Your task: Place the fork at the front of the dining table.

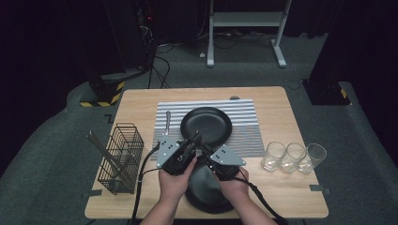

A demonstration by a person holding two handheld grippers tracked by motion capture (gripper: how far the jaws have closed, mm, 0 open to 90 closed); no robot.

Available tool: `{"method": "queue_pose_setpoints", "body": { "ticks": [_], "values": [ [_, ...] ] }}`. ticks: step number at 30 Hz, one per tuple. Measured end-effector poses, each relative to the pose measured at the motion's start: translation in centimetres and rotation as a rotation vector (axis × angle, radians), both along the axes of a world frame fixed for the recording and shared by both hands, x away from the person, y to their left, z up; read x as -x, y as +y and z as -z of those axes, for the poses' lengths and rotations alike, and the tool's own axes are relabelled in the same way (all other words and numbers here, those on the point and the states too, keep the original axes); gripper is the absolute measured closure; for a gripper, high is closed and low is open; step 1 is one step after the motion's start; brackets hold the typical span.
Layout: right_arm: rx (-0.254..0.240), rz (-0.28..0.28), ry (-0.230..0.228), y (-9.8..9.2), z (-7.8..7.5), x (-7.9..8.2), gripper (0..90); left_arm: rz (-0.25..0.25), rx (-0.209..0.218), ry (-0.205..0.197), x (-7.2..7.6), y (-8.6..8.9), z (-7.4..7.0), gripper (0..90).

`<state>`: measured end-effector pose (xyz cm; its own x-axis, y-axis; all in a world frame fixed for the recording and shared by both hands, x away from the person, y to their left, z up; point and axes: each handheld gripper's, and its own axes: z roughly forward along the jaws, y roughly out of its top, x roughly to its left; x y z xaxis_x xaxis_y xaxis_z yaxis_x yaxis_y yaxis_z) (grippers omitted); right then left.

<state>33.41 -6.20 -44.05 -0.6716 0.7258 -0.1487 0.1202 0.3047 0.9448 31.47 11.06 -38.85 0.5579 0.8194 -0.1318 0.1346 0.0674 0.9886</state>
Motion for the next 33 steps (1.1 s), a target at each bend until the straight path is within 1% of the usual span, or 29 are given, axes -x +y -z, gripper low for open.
{"method": "queue_pose_setpoints", "body": {
  "ticks": [3, 5, 8, 9, 12, 16, 19, 22, 23, 27, 31, 33],
  "values": [
    [0.004, -0.001, 0.001, 0.0, 0.0, -0.1, 83.7, 0.002, -0.003, 0.004, 0.0, 0.0, 0.0, 84.8],
    [0.005, 0.002, 0.003, 0.0, 0.0, -0.1, 83.9, 0.007, -0.003, 0.006, -0.1, 0.0, 0.0, 81.1],
    [0.004, 0.007, 0.010, -0.1, 0.0, -0.2, 83.9, 0.013, -0.002, 0.011, -0.1, 0.1, -0.1, 79.0],
    [0.003, 0.012, 0.011, -0.2, 0.0, -0.3, 83.9, 0.014, -0.005, 0.010, 0.0, 0.1, -0.1, 76.6],
    [0.001, 0.019, 0.011, -0.4, -0.1, -0.4, 83.9, 0.017, -0.016, 0.008, 0.0, 0.3, -0.1, 73.8],
    [0.003, 0.030, 0.016, -0.8, -0.1, -0.6, 83.9, 0.014, -0.031, 0.010, 0.1, 0.5, 0.0, 71.4],
    [0.000, 0.046, 0.015, -1.5, -0.3, -0.8, 83.9, 0.011, -0.041, 0.021, 0.0, 0.8, 0.3, 70.4],
    [0.000, 0.050, 0.016, -1.8, -0.4, -0.9, 83.9, 0.005, -0.043, 0.031, 0.0, 1.2, 0.8, 70.2],
    [-0.003, 0.056, 0.021, -2.0, -0.4, -1.0, 83.9, -0.003, -0.049, 0.037, 0.0, 1.5, 1.1, 70.0],
    [0.000, 0.068, 0.023, -2.5, -0.4, -1.2, 83.9, -0.017, -0.058, 0.044, 0.0, 2.0, 1.6, 69.9],
    [-0.001, 0.079, 0.024, -3.1, -0.4, -1.3, 83.9, -0.047, -0.067, 0.059, 0.0, 3.1, 2.5, 69.6],
    [-0.002, 0.083, 0.027, -3.2, -0.4, -1.3, 83.9, -0.055, -0.072, 0.062, 0.0, 3.3, 2.7, 69.5]
  ]
}}
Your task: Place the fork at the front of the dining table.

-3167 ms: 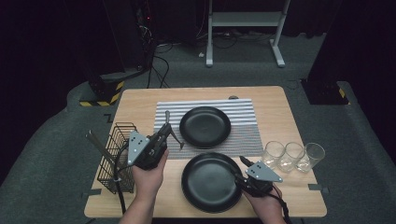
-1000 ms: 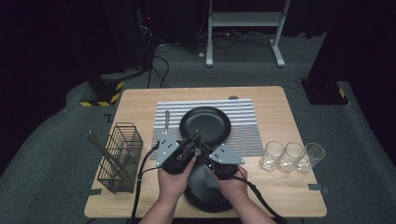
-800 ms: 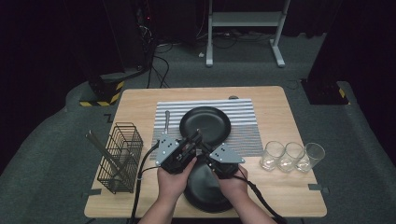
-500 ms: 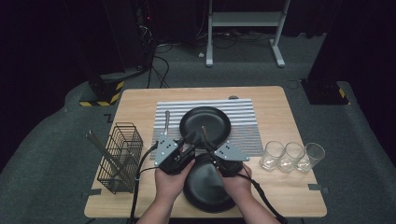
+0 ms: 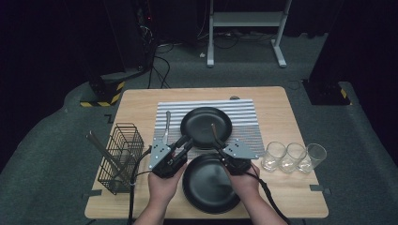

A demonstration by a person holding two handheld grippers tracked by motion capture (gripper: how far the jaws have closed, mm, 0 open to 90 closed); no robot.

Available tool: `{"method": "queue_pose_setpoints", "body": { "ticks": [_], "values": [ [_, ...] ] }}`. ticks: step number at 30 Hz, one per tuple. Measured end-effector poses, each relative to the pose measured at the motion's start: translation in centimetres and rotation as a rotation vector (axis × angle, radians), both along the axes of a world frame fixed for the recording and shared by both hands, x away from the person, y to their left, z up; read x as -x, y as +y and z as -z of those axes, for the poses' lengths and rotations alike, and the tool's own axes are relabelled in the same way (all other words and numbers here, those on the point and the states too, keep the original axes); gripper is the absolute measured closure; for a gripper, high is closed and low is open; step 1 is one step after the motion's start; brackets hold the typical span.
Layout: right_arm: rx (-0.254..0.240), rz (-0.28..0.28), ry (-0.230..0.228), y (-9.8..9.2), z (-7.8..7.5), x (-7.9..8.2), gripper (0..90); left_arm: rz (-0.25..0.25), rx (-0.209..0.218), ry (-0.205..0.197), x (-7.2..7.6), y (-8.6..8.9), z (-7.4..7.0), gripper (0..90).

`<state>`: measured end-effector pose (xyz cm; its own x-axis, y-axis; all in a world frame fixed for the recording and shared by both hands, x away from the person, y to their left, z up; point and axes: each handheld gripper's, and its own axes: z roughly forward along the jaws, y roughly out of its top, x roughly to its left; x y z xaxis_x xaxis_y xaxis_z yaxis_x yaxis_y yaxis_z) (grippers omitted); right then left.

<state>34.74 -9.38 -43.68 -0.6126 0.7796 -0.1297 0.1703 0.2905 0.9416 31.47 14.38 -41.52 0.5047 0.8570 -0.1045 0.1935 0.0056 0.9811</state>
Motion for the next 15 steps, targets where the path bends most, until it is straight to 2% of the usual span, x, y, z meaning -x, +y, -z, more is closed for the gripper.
{"method": "queue_pose_setpoints", "body": {
  "ticks": [15],
  "values": [
    [0.000, 0.046, 0.003, -2.0, 0.1, -0.5, 83.9, -0.068, -0.045, 0.049, 0.1, 2.0, 3.0, 68.1]
  ]
}}
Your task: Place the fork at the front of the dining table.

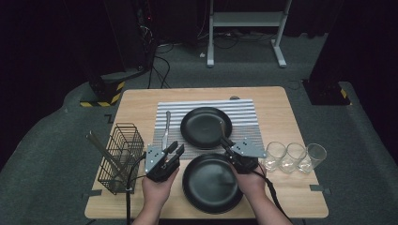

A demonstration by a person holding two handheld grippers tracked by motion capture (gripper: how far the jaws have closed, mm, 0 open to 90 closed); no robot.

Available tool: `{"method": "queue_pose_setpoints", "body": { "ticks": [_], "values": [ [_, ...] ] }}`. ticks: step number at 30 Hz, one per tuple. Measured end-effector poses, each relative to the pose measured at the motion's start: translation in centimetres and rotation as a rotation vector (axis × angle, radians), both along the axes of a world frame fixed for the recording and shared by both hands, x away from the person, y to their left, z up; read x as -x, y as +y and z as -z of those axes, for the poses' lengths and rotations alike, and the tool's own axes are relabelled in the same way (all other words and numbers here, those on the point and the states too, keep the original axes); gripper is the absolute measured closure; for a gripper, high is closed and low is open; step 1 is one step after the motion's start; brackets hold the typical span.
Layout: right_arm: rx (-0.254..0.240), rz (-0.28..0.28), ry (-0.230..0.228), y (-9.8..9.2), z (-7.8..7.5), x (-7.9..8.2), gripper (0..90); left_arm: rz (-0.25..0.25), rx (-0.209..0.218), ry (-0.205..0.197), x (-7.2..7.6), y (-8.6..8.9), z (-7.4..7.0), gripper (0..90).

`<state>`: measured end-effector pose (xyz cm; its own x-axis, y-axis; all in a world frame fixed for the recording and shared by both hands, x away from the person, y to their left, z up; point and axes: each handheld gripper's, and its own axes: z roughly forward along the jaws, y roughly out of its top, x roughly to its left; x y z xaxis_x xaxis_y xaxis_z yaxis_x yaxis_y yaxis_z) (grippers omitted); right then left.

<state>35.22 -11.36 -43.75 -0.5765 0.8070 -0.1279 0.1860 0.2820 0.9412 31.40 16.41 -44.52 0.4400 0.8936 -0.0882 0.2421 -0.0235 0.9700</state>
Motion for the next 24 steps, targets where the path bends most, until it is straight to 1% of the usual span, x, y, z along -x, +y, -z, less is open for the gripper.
{"method": "queue_pose_setpoints", "body": {
  "ticks": [5, 6, 7, 10, 12, 18, 22, 23, 24],
  "values": [
    [-0.001, 0.018, 0.002, -0.7, 0.1, -0.1, 83.9, -0.019, -0.012, 0.025, 0.2, 0.8, 1.1, 67.8],
    [-0.002, 0.027, 0.004, -1.0, 0.1, -0.3, 83.9, -0.028, -0.013, 0.041, 0.4, 1.2, 1.6, 67.7],
    [-0.002, 0.027, 0.004, -1.0, 0.1, -0.3, 83.9, -0.028, -0.013, 0.041, 0.4, 1.2, 1.6, 67.6],
    [-0.003, 0.037, 0.006, -1.4, 0.2, -0.4, 83.9, -0.034, -0.009, 0.058, 0.5, 1.7, 2.2, 67.3],
    [-0.002, 0.048, 0.011, -1.7, 0.3, -0.5, 83.9, -0.039, -0.020, 0.069, 0.7, 2.0, 2.6, 67.2],
    [-0.001, 0.064, 0.016, -2.2, 0.4, -0.8, 83.9, -0.048, -0.029, 0.088, 0.9, 2.6, 3.2, 67.0],
    [0.004, 0.081, 0.018, -2.6, 0.5, -1.1, 83.9, -0.044, -0.061, 0.113, 1.1, 3.0, 3.9, 66.1],
    [0.004, 0.089, 0.021, -2.8, 0.5, -1.4, 83.9, -0.040, -0.082, 0.127, 1.3, 3.0, 4.4, 65.7],
    [0.004, 0.089, 0.021, -2.8, 0.5, -1.4, 83.9, -0.040, -0.082, 0.127, 1.3, 3.0, 4.4, 65.4]
  ]
}}
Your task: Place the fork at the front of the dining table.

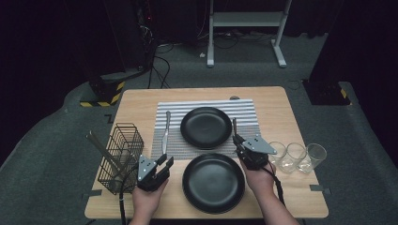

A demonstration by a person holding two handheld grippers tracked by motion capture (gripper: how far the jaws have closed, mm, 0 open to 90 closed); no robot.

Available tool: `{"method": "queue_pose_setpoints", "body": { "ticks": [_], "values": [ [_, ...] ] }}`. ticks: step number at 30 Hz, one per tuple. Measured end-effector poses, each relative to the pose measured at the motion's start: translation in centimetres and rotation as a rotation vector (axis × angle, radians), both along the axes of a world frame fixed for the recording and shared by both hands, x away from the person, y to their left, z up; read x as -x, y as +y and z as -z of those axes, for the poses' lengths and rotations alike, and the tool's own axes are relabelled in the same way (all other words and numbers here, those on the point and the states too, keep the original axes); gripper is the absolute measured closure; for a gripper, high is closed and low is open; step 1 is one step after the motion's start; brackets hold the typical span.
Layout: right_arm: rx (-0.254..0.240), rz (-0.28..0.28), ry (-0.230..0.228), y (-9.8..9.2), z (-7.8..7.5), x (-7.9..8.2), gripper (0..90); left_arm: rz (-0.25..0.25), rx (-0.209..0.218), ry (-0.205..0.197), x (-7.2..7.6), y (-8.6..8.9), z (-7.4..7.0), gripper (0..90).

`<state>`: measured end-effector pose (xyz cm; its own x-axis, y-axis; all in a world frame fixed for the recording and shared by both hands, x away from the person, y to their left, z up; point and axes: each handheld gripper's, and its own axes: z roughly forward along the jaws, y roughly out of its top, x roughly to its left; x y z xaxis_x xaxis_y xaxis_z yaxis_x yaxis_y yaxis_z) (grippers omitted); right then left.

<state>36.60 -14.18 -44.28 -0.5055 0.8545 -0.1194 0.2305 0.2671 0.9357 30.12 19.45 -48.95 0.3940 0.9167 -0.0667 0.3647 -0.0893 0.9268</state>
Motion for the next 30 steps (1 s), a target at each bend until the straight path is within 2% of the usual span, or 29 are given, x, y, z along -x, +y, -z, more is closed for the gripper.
{"method": "queue_pose_setpoints", "body": {
  "ticks": [1, 2, 5, 9, 10, 11, 12, 18, 21, 23, 30],
  "values": [
    [0.001, 0.009, 0.005, -0.1, 0.1, -0.2, 83.9, 0.003, -0.010, 0.022, 0.1, 0.1, 0.6, 65.0],
    [0.001, 0.009, 0.005, -0.1, 0.1, -0.2, 83.9, 0.003, -0.010, 0.022, 0.1, 0.1, 0.6, 64.5],
    [0.000, 0.026, 0.014, -0.4, 0.4, -0.6, 83.9, 0.010, -0.023, 0.067, -0.1, 0.3, 1.5, 63.2],
    [0.008, 0.051, 0.031, -0.6, 0.9, -1.4, 83.9, 0.003, -0.044, 0.104, -0.1, 0.4, 2.5, 61.3],
    [0.009, 0.056, 0.036, -0.6, 1.0, -1.6, 83.9, 0.005, -0.062, 0.121, -0.1, 0.4, 2.9, 60.8],
    [0.009, 0.056, 0.036, -0.6, 1.0, -1.6, 83.9, 0.005, -0.062, 0.121, -0.1, 0.4, 2.9, 60.1],
    [0.016, 0.063, 0.047, -0.7, 1.4, -1.9, 83.9, 0.008, -0.083, 0.145, -0.1, 0.4, 3.3, 59.4],
    [0.023, 0.078, 0.075, -0.6, 2.0, -2.4, 83.9, -0.004, -0.091, 0.183, 0.1, 0.6, 4.0, 58.1],
    [0.024, 0.086, 0.094, -0.7, 2.5, -2.7, 83.9, 0.000, -0.103, 0.177, 0.2, 0.4, 4.0, 57.9],
    [0.025, 0.090, 0.105, -0.8, 2.7, -2.9, 83.9, 0.007, -0.110, 0.189, 0.1, 0.3, 4.1, 57.6],
    [0.020, 0.105, 0.139, -1.0, 3.4, -3.3, 83.9, 0.014, -0.096, 0.202, -0.1, 0.5, 4.1, 57.6]
  ]
}}
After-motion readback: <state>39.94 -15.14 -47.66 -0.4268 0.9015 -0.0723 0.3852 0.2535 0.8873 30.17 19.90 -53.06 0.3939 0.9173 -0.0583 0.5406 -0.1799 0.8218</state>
